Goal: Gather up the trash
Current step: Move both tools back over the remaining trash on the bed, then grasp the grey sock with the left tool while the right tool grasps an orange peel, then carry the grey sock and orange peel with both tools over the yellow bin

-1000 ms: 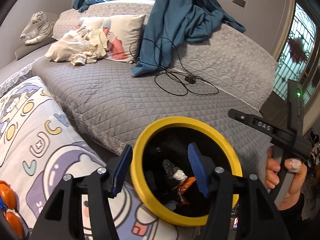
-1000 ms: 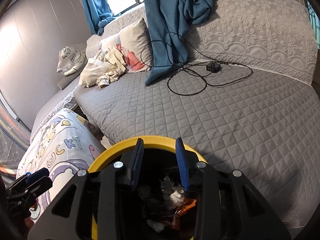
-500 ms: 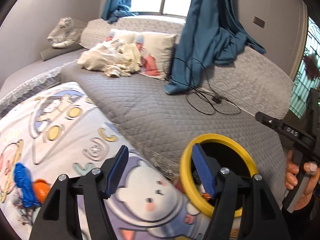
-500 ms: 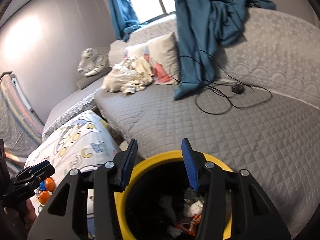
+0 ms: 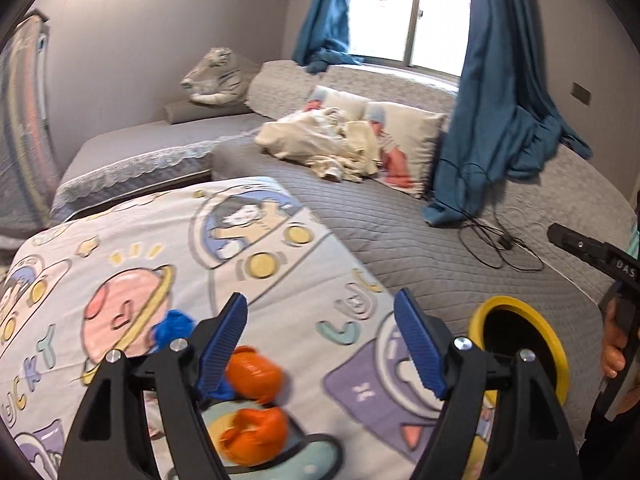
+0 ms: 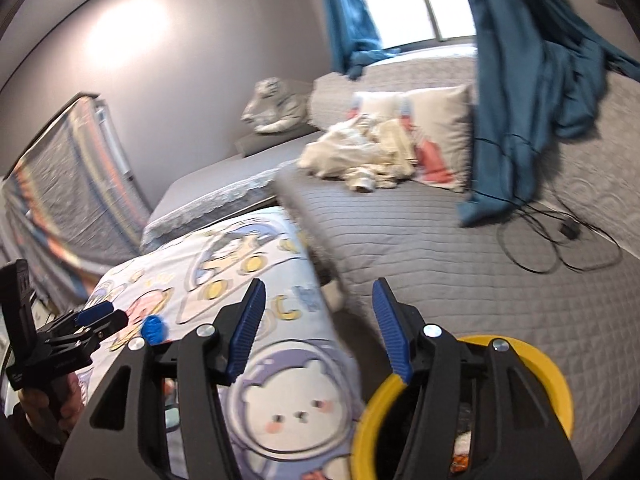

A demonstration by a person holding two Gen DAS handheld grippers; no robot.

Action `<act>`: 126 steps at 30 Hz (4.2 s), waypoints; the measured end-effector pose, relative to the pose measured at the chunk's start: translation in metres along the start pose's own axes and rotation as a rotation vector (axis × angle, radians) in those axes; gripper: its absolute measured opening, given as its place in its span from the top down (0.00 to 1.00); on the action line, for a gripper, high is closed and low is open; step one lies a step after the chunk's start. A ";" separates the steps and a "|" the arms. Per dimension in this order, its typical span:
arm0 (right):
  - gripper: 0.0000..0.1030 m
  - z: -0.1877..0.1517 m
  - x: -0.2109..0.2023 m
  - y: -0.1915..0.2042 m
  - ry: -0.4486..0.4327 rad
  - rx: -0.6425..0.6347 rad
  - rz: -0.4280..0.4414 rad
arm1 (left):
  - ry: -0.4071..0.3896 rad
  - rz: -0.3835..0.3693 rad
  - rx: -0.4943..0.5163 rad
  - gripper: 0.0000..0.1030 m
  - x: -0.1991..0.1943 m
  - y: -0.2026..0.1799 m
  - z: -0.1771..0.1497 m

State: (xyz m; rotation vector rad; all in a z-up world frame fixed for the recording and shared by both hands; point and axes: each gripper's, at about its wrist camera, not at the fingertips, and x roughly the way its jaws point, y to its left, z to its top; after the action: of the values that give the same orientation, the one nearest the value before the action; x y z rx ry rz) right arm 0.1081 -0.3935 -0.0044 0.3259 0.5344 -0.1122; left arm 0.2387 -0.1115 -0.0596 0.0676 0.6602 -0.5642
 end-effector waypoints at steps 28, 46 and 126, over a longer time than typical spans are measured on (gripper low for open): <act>0.50 -0.056 0.140 0.174 0.348 -0.198 0.236 | 0.137 0.123 -0.126 0.30 -0.009 0.140 -0.081; 0.55 -0.082 0.195 0.202 0.520 -0.197 0.294 | 0.225 0.099 -0.118 0.30 0.022 0.152 -0.095; 0.72 -0.009 0.048 0.077 0.154 -0.067 0.184 | -0.019 0.018 0.004 0.84 -0.080 0.025 -0.024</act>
State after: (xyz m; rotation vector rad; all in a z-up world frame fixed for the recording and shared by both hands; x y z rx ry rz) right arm 0.1595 -0.3192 -0.0155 0.3180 0.6559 0.1095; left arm 0.1861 -0.0465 -0.0340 0.0718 0.6398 -0.5487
